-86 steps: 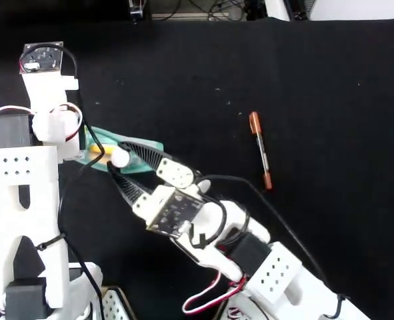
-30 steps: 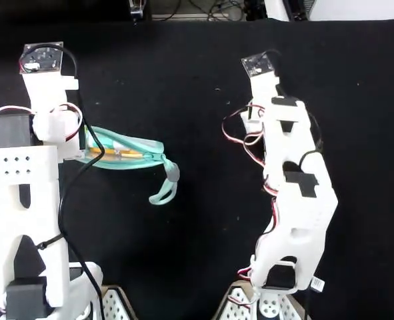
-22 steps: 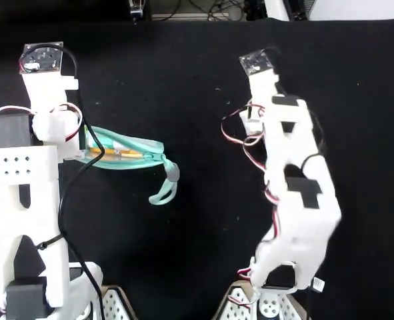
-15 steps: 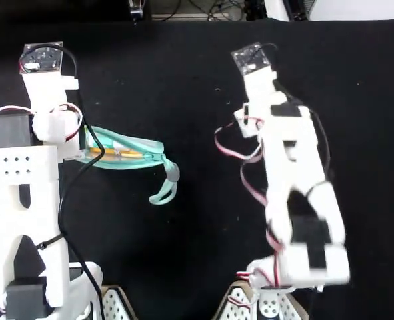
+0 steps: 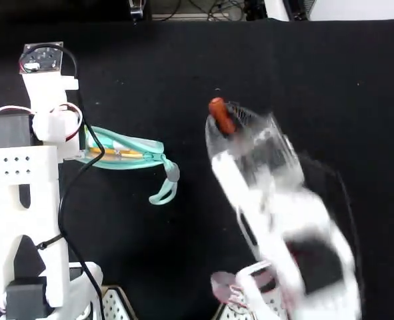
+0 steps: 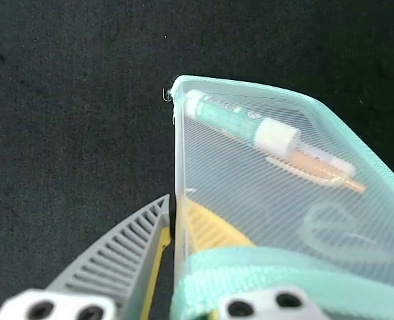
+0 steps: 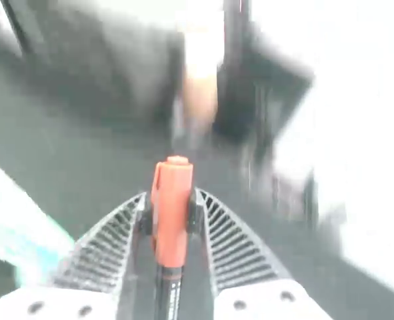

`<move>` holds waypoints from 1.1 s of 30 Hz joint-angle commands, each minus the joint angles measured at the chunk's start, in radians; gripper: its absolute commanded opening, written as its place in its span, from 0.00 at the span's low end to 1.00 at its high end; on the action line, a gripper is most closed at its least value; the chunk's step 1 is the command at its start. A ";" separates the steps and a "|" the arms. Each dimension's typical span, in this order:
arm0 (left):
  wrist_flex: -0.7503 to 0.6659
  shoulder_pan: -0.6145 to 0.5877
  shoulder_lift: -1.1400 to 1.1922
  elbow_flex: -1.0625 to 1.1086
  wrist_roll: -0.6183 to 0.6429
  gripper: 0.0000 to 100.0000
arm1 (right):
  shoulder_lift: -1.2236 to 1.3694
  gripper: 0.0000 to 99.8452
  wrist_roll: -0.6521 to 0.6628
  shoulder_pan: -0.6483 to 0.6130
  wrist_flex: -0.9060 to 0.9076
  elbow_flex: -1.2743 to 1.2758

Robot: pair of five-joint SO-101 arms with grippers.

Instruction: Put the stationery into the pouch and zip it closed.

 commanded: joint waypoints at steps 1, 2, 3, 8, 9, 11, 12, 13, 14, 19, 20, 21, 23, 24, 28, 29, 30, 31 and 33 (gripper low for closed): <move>0.002 0.004 0.006 0.005 0.002 0.03 | -0.162 0.01 -0.011 -0.153 -0.115 0.031; 0.002 0.004 0.006 0.005 0.002 0.03 | -0.171 0.01 -0.009 -0.190 -0.152 0.050; 0.002 0.004 0.008 0.005 0.002 0.03 | -0.173 0.01 -0.009 -0.224 -0.189 0.067; 0.002 0.004 0.008 0.005 0.002 0.03 | -0.171 0.01 -0.009 -0.381 -0.411 0.168; 0.002 0.004 0.008 0.005 0.002 0.03 | -0.170 0.01 -0.006 -0.411 -0.457 0.188; 0.002 0.004 0.008 0.005 0.002 0.03 | -0.165 0.01 -0.006 -0.463 -0.545 0.223; 0.002 0.004 0.008 0.005 0.002 0.03 | -0.159 0.01 -0.006 -0.480 -0.583 0.236; 0.003 0.004 0.008 0.005 0.002 0.03 | -0.148 0.01 -0.005 -0.491 -0.620 0.245; 0.003 0.004 0.008 0.005 0.002 0.03 | -0.136 0.01 -0.005 -0.494 -0.652 0.251; 0.003 0.004 0.008 0.005 0.002 0.03 | -0.061 0.01 -0.011 -0.502 -0.752 0.255; 0.003 0.004 0.008 0.004 0.002 0.03 | -0.048 0.01 -0.012 -0.509 -0.770 0.255; 0.003 0.004 0.008 0.004 0.002 0.03 | -0.038 0.01 -0.012 -0.523 -0.790 0.255; 0.003 0.002 0.008 0.002 0.002 0.03 | -0.016 0.01 -0.012 -0.545 -0.822 0.257; 0.003 0.002 0.008 0.001 0.002 0.03 | -0.007 0.01 -0.012 -0.560 -0.835 0.257; 0.003 0.002 0.008 0.004 0.002 0.03 | 0.054 0.01 -0.012 -0.595 -0.873 0.257; 0.003 0.002 0.008 0.004 0.002 0.03 | 0.079 0.01 -0.012 -0.595 -0.891 0.257; 0.003 0.002 0.008 0.002 0.002 0.03 | 0.105 0.01 -0.012 -0.594 -0.913 0.259; 0.003 0.004 0.008 -0.001 0.002 0.03 | 0.134 0.01 -0.008 -0.588 -0.934 0.259; 0.002 0.007 0.008 -0.002 0.002 0.03 | 0.189 0.01 -0.011 -0.574 -0.965 0.260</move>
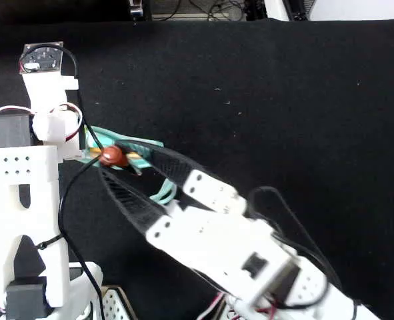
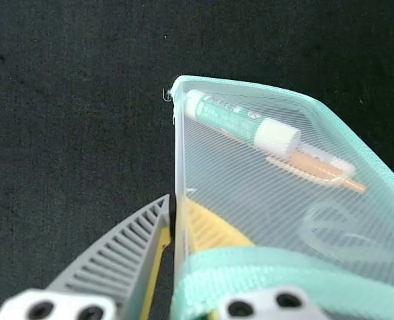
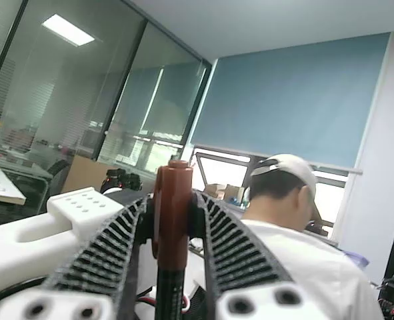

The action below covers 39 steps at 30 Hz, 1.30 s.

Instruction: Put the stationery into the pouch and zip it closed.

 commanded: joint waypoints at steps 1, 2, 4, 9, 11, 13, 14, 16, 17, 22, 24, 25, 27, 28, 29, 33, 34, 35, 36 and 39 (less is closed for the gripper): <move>0.002 0.007 0.008 -0.002 0.002 0.03 | 0.085 0.01 -0.005 0.011 -0.069 0.007; 0.002 0.007 0.008 -0.002 0.002 0.03 | 0.107 0.01 -0.002 0.011 -0.091 0.019; 0.003 0.004 0.008 -0.002 0.002 0.03 | 0.148 0.01 -0.002 0.028 -0.143 0.050; 0.008 0.002 0.008 0.004 0.002 0.03 | 0.189 0.01 0.000 0.117 -0.247 0.122; 0.008 0.002 0.008 0.004 0.002 0.03 | 0.191 0.01 0.000 0.137 -0.278 0.130; 0.006 0.002 0.008 0.004 0.002 0.03 | 0.188 0.01 0.000 0.135 -0.293 0.117; 0.006 0.002 0.008 0.004 0.002 0.03 | 0.188 0.01 0.000 0.132 -0.285 0.099; 0.006 0.002 0.008 0.004 0.002 0.03 | 0.189 0.01 -0.003 0.114 -0.272 0.058; 0.006 0.002 0.008 0.004 0.002 0.03 | 0.193 0.01 -0.002 0.106 -0.267 0.039; 0.008 0.002 0.008 0.004 0.002 0.03 | 0.196 0.01 -0.002 0.094 -0.269 -0.008; 0.008 0.002 0.008 0.005 0.002 0.03 | 0.197 0.01 -0.002 0.094 -0.270 -0.005; 0.009 0.002 0.008 0.007 0.002 0.03 | 0.197 0.01 0.000 0.094 -0.270 -0.001; 0.017 -0.005 0.006 0.025 0.002 0.03 | 0.213 0.01 0.000 0.097 -0.272 0.001; 0.020 -0.018 0.006 0.036 0.002 0.03 | 0.229 0.01 0.000 0.097 -0.276 -0.004; 0.025 -0.027 0.006 0.044 0.002 0.03 | 0.251 0.01 0.000 0.097 -0.299 -0.005; 0.023 -0.053 0.006 0.048 0.002 0.03 | 0.381 0.01 0.000 0.092 -0.446 -0.025; 0.023 -0.053 0.006 0.048 0.002 0.03 | 0.417 0.01 -0.002 0.092 -0.465 -0.041; 0.023 -0.056 0.006 0.048 0.002 0.03 | 0.446 0.01 -0.002 0.092 -0.470 -0.056; 0.023 -0.059 0.006 0.045 0.002 0.03 | 0.473 0.01 -0.002 0.092 -0.473 -0.071; 0.017 -0.073 0.008 0.044 0.002 0.03 | 0.513 0.01 -0.003 0.097 -0.476 -0.097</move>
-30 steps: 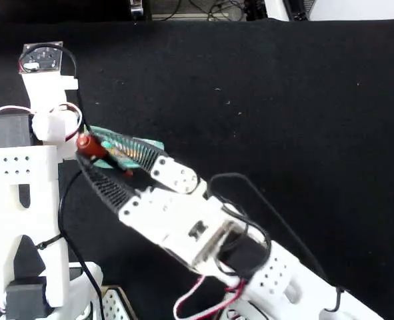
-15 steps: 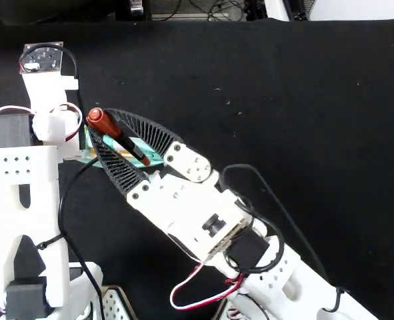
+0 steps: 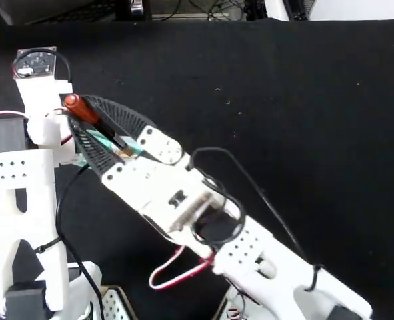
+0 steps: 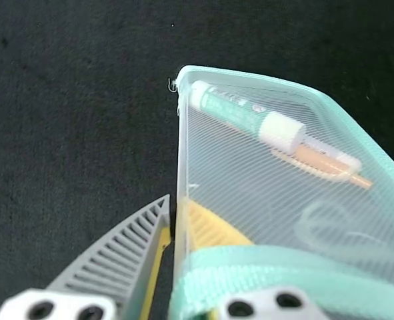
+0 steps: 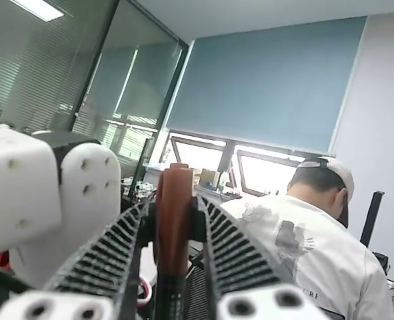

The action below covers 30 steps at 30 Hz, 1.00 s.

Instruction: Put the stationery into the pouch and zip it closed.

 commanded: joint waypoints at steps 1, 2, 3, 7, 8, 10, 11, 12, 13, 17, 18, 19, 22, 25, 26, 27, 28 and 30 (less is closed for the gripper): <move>0.006 -0.028 0.011 0.008 0.000 0.03 | 0.027 0.01 -0.002 -0.009 -0.025 -0.073; 0.006 -0.028 0.011 0.007 0.000 0.03 | 0.025 0.01 -0.002 -0.009 -0.025 -0.073; 0.008 -0.028 0.011 0.005 0.000 0.03 | 0.025 0.01 -0.002 -0.009 -0.025 -0.071; 0.006 -0.028 0.011 0.005 0.000 0.03 | 0.024 0.01 -0.002 -0.009 -0.020 -0.024; 0.006 -0.028 0.011 0.005 0.000 0.03 | 0.021 0.01 0.000 -0.012 -0.025 -0.004; 0.006 -0.028 0.018 0.005 0.000 0.03 | -0.015 0.01 0.000 -0.014 -0.025 0.038; 0.006 -0.028 0.018 0.005 0.000 0.03 | -0.042 0.01 0.000 -0.014 -0.021 0.065; 0.005 -0.028 0.012 0.005 0.000 0.03 | -0.076 0.01 0.000 -0.014 -0.020 0.094; 0.005 -0.028 0.011 0.005 0.000 0.03 | -0.113 0.01 0.000 -0.014 -0.018 0.127; 0.005 -0.028 0.009 0.004 0.000 0.03 | -0.259 0.01 0.000 -0.014 -0.017 0.285; 0.005 -0.028 0.009 0.004 0.000 0.03 | -0.289 0.01 0.000 -0.014 -0.017 0.318; 0.005 -0.028 0.009 0.004 0.000 0.03 | -0.315 0.01 0.000 -0.012 -0.017 0.349; 0.005 -0.025 0.009 0.004 0.000 0.03 | -0.363 0.02 0.000 -0.011 0.091 0.387; 0.005 -0.025 0.009 0.004 0.000 0.03 | -0.364 0.06 -0.005 -0.014 0.445 0.266; 0.005 -0.025 0.009 0.004 0.000 0.03 | -0.364 0.10 -0.006 -0.014 0.582 0.202; 0.005 -0.025 0.009 0.004 0.000 0.03 | -0.364 0.15 -0.008 -0.014 0.709 0.133; 0.005 -0.025 0.009 0.004 0.000 0.03 | -0.364 0.20 -0.015 -0.014 0.819 0.065; 0.005 -0.024 0.009 0.004 0.000 0.03 | -0.364 0.25 -0.063 -0.014 0.979 -0.054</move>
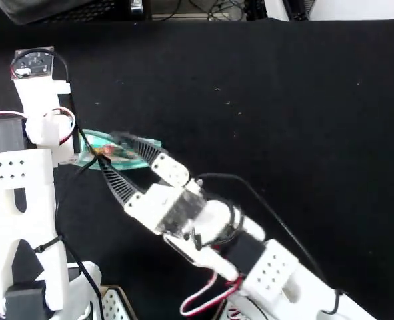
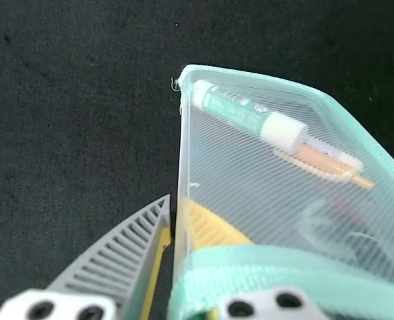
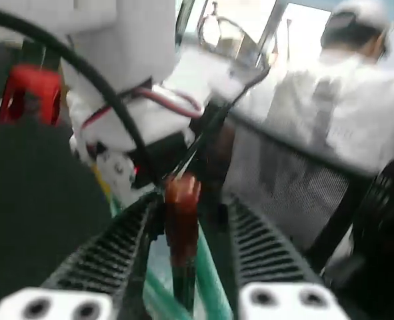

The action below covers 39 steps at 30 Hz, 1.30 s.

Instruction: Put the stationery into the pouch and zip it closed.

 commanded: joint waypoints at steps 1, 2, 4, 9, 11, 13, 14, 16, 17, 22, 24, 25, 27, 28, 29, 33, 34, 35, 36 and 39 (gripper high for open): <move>0.003 -0.016 0.009 0.004 0.000 0.03 | -0.018 0.24 -0.063 -0.014 0.359 -0.260; 0.003 -0.016 0.009 0.004 0.000 0.03 | -0.018 0.24 -0.069 -0.014 0.402 -0.306; 0.003 -0.016 0.009 0.004 0.000 0.03 | -0.025 0.22 -0.069 -0.009 0.471 -0.384; 0.003 -0.016 0.009 0.004 0.000 0.03 | -0.019 0.17 -0.077 0.209 0.643 -0.587; 0.003 -0.016 0.009 0.004 0.000 0.03 | -0.019 0.14 -0.081 0.370 0.746 -0.631; 0.003 -0.016 0.009 0.004 0.000 0.03 | -0.019 0.12 -0.120 0.531 0.864 -0.647; 0.003 -0.016 0.009 0.004 0.000 0.03 | -0.018 0.11 -0.143 0.608 0.924 -0.642; 0.002 -0.015 0.009 0.004 0.000 0.03 | -0.018 0.11 -0.172 0.749 1.028 -0.607; 0.002 -0.015 0.011 0.004 0.000 0.03 | -0.012 0.11 -0.176 0.813 1.066 -0.578; -0.017 -0.016 0.015 0.004 0.000 0.03 | 0.074 0.11 -0.146 1.056 1.235 -0.432; -0.017 -0.016 0.017 0.005 0.000 0.03 | 0.133 0.11 -0.075 1.117 1.323 -0.400; -0.017 -0.016 0.017 0.005 0.000 0.03 | 0.163 0.11 -0.043 1.143 1.359 -0.392; -0.017 -0.016 0.017 0.005 0.000 0.03 | 0.232 0.11 0.021 1.201 1.415 -0.394; -0.017 -0.016 0.017 0.005 0.000 0.03 | 0.271 0.11 0.054 1.229 1.430 -0.400; -0.017 -0.016 0.017 0.005 0.000 0.03 | 0.311 0.11 0.078 1.255 1.441 -0.414; -0.017 -0.016 0.017 0.005 0.000 0.03 | 0.483 0.11 0.098 1.369 1.498 -0.493; -0.017 -0.016 0.017 0.005 0.000 0.03 | 0.522 0.11 0.101 1.396 1.498 -0.507; -0.017 -0.016 0.017 0.005 0.000 0.03 | 0.564 0.11 0.101 1.422 1.496 -0.519; -0.017 -0.016 0.017 0.005 0.000 0.03 | 0.601 0.11 0.101 1.448 1.494 -0.526; -0.017 -0.016 0.017 0.005 0.000 0.03 | 0.673 0.11 0.101 1.510 1.493 -0.539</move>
